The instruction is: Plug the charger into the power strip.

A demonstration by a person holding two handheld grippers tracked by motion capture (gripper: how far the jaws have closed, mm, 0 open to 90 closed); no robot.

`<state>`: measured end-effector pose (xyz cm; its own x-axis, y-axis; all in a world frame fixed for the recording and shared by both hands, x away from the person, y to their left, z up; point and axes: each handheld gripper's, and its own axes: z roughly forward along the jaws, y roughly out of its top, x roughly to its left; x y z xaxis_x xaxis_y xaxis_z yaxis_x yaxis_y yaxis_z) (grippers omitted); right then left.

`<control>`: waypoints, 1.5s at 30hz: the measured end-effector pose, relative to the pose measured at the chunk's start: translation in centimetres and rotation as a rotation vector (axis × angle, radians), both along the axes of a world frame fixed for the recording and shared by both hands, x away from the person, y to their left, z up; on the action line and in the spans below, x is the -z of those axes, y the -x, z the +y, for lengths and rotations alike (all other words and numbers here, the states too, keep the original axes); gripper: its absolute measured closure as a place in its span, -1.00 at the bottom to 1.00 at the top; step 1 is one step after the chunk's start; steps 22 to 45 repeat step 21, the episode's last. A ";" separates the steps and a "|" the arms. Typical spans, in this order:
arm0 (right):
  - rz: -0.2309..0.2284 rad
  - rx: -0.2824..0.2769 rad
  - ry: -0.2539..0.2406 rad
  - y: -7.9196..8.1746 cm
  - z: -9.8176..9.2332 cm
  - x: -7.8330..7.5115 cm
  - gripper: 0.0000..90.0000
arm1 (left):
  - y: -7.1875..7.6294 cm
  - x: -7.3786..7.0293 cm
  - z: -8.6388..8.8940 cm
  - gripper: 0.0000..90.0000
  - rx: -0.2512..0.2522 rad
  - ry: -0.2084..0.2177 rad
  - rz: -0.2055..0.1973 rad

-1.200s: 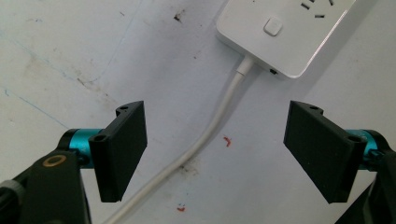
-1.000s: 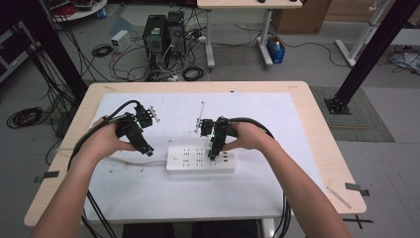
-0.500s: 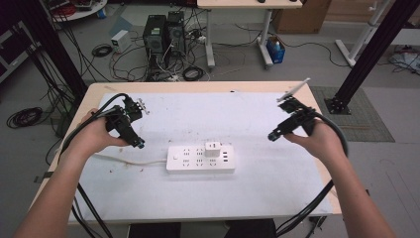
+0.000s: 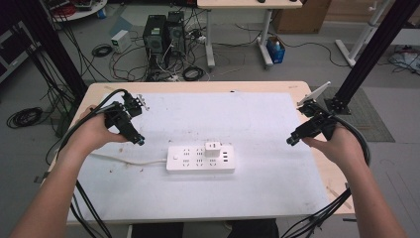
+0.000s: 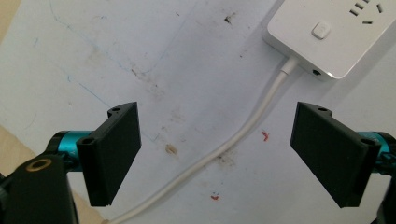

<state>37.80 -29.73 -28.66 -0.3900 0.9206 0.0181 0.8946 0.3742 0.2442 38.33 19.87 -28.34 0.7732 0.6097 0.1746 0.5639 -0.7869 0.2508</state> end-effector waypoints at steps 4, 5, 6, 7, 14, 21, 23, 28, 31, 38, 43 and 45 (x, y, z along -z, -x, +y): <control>0.009 -0.009 0.005 -0.1 0.2 0.2 -0.53 | 0.1 -0.1 -0.2 -0.64 0.001 -0.005 -0.001; 0.010 -0.010 0.003 -0.1 0.2 0.2 -0.53 | 0.1 -0.1 -0.3 -0.64 0.001 -0.004 -0.001; 0.016 -0.012 -0.001 -0.1 0.2 0.2 -0.53 | 0.1 -0.2 -0.4 -0.64 0.008 -0.004 0.000; 0.015 -0.011 -0.007 -0.1 0.2 0.3 -0.53 | 0.1 -0.2 -0.5 -0.64 0.006 -0.002 -0.002; 0.013 -0.016 -0.003 -0.2 0.4 0.5 -0.53 | 0.0 -0.3 -1.0 -0.64 0.017 -0.018 0.002; 0.014 -0.023 0.001 -0.3 0.4 0.7 -0.53 | -0.1 -0.2 -1.2 -0.64 0.021 -0.020 0.005; 0.014 -0.023 0.001 -0.3 0.4 0.7 -0.53 | -0.1 -0.2 -1.2 -0.64 0.021 -0.020 0.005; 0.014 -0.023 0.001 -0.3 0.4 0.7 -0.53 | -0.1 -0.2 -1.2 -0.64 0.021 -0.020 0.005; 0.014 -0.023 0.001 -0.3 0.4 0.7 -0.53 | -0.1 -0.2 -1.2 -0.64 0.021 -0.020 0.005; 0.014 -0.023 0.001 -0.3 0.4 0.7 -0.53 | -0.1 -0.2 -1.2 -0.64 0.021 -0.020 0.005; 0.014 -0.023 0.001 -0.3 0.4 0.7 -0.53 | -0.1 -0.2 -1.2 -0.64 0.021 -0.020 0.005; 0.014 -0.023 0.001 -0.3 0.4 0.7 -0.53 | -0.1 -0.2 -1.2 -0.64 0.021 -0.020 0.005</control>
